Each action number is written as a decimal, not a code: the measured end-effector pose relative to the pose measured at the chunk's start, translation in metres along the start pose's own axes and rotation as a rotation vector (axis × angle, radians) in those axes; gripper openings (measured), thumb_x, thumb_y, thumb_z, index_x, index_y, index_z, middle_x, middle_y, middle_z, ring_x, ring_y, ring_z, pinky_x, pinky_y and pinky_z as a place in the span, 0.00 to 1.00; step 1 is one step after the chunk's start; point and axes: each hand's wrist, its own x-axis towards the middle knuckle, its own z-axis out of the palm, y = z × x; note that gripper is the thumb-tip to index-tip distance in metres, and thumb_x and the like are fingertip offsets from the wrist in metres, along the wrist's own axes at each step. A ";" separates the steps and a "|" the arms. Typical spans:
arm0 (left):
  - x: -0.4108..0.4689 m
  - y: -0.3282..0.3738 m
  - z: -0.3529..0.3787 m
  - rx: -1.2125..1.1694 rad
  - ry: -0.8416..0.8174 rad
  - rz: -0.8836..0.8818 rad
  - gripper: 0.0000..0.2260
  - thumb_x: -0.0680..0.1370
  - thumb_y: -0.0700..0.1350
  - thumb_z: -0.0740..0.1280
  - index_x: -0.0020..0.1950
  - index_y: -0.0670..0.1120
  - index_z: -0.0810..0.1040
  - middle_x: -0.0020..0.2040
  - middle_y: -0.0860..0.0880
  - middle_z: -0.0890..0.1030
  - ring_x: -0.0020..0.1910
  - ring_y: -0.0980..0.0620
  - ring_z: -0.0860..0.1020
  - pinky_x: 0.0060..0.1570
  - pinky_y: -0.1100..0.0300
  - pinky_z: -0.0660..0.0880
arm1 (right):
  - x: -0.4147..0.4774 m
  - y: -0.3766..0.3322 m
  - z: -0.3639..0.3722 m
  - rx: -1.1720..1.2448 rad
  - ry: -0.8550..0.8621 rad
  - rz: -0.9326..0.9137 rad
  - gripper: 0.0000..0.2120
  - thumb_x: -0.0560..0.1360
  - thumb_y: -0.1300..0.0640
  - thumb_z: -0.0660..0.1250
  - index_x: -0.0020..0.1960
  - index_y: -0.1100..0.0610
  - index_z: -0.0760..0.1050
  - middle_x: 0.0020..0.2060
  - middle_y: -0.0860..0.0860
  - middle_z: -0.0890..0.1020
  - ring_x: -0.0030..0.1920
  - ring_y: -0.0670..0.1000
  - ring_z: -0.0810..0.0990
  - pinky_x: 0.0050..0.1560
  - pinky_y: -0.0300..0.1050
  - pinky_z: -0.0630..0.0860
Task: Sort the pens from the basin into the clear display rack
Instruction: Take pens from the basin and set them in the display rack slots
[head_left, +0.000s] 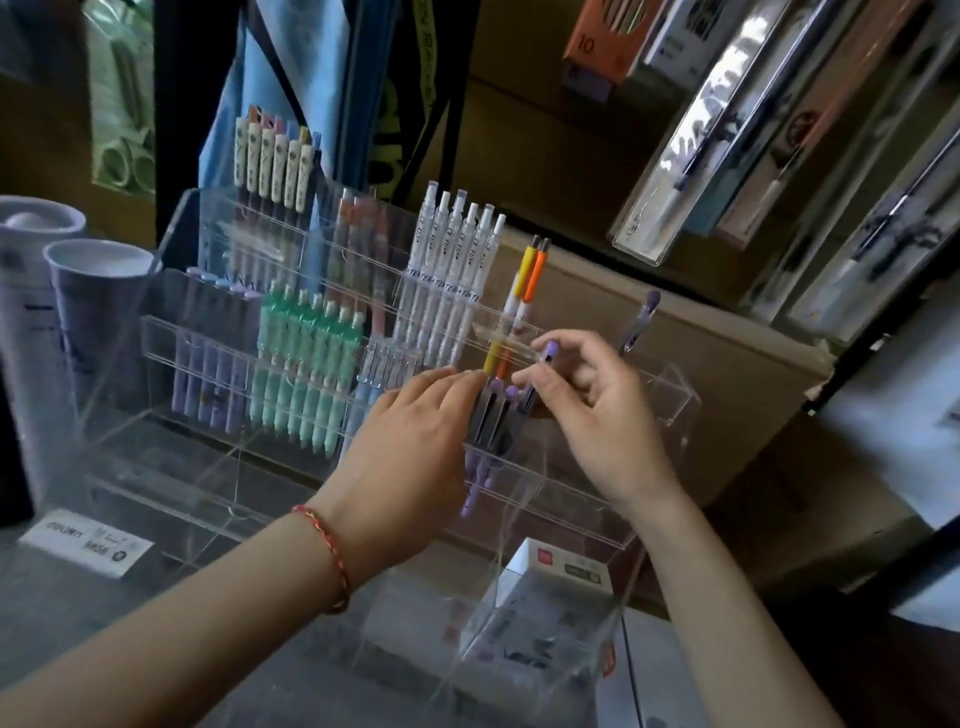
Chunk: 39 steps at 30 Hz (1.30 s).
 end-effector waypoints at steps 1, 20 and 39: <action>0.000 -0.001 -0.001 0.014 -0.027 0.001 0.28 0.77 0.37 0.58 0.75 0.46 0.52 0.74 0.52 0.60 0.74 0.53 0.54 0.72 0.59 0.54 | 0.000 0.001 0.002 0.006 0.005 0.008 0.09 0.76 0.60 0.65 0.48 0.46 0.72 0.45 0.51 0.83 0.47 0.45 0.82 0.49 0.39 0.79; 0.000 -0.004 -0.006 0.005 -0.084 0.005 0.28 0.78 0.37 0.55 0.76 0.47 0.50 0.75 0.53 0.58 0.73 0.53 0.52 0.71 0.55 0.58 | 0.015 0.004 -0.005 -0.018 -0.044 0.181 0.09 0.73 0.63 0.70 0.45 0.53 0.71 0.40 0.55 0.81 0.43 0.54 0.84 0.48 0.56 0.81; -0.002 -0.011 -0.007 -0.026 -0.092 0.033 0.29 0.77 0.37 0.56 0.76 0.49 0.51 0.74 0.53 0.59 0.73 0.54 0.52 0.70 0.55 0.59 | 0.009 0.006 -0.005 0.236 -0.057 0.285 0.06 0.73 0.66 0.67 0.46 0.57 0.75 0.45 0.60 0.83 0.45 0.55 0.83 0.38 0.46 0.82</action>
